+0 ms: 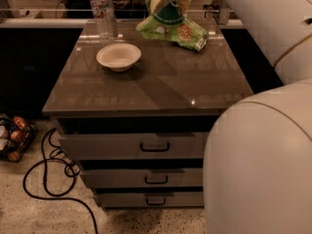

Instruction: Pick green rice chip bag from paper bowl and place on counter

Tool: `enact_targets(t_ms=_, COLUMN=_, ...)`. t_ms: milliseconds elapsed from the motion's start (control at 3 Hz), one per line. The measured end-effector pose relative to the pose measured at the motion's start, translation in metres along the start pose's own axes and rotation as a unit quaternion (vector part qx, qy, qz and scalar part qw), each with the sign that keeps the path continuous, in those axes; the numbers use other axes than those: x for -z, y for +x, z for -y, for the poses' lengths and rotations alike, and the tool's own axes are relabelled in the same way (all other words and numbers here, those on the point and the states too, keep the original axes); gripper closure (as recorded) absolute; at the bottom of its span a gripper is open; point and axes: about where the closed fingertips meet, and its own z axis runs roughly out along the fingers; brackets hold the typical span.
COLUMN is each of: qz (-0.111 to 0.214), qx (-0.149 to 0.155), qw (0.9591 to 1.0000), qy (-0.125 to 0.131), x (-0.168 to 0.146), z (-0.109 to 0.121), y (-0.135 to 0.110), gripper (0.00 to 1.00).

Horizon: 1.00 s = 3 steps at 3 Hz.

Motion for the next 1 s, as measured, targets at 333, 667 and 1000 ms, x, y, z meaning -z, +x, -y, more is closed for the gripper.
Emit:
enact_targets(t_ms=333, qz=0.002, qx=0.017, qw=0.9998, qy=-0.009, x=-0.001, z=0.016, y=0.023, gripper=1.00)
enact_targets(t_ms=667, qz=-0.002, qx=0.030, qw=0.9990, qy=-0.033, x=-0.010, z=0.033, y=0.053, gripper=1.00)
enact_targets(t_ms=1000, qz=0.000, qx=0.038, qw=0.9977, qy=-0.056, x=-0.024, z=0.046, y=0.081, gripper=1.00)
